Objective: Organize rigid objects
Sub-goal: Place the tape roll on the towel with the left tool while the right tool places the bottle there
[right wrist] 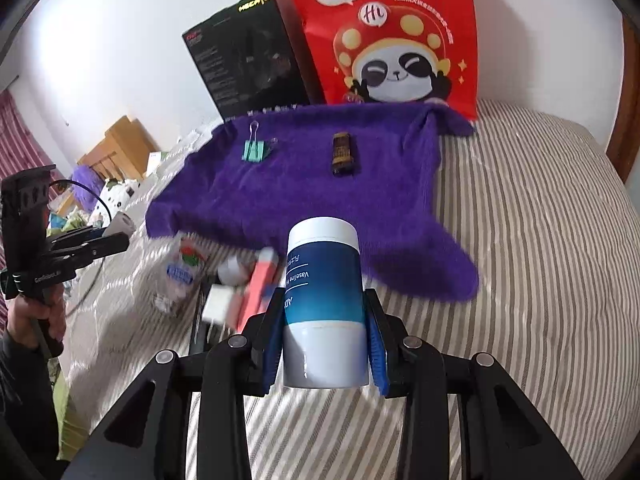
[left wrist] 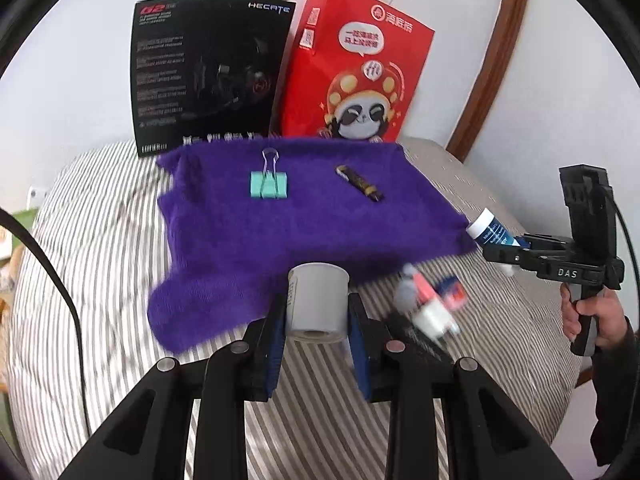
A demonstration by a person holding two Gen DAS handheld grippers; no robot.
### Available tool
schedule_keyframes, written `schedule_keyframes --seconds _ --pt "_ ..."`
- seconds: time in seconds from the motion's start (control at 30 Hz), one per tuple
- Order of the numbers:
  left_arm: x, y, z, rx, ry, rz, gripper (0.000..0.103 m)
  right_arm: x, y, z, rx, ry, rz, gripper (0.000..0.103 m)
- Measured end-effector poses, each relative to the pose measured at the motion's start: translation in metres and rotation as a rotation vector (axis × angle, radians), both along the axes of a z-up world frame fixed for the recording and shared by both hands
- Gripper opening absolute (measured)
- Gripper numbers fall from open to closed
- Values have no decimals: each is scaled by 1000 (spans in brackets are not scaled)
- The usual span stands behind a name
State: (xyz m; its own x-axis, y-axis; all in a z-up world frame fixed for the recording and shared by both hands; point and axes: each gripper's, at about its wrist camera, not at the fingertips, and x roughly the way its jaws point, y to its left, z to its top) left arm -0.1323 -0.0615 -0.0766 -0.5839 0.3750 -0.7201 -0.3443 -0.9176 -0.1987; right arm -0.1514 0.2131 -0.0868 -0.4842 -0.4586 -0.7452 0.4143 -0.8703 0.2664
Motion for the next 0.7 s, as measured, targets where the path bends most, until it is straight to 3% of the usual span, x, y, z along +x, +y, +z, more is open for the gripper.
schedule_keyframes --seconds 0.27,0.7 --pt "-63 3 0 -30 -3 32 28 -64 -21 14 33 26 -52 37" --pt "-129 5 -31 -71 -81 83 28 -169 -58 -16 170 -23 -92 37"
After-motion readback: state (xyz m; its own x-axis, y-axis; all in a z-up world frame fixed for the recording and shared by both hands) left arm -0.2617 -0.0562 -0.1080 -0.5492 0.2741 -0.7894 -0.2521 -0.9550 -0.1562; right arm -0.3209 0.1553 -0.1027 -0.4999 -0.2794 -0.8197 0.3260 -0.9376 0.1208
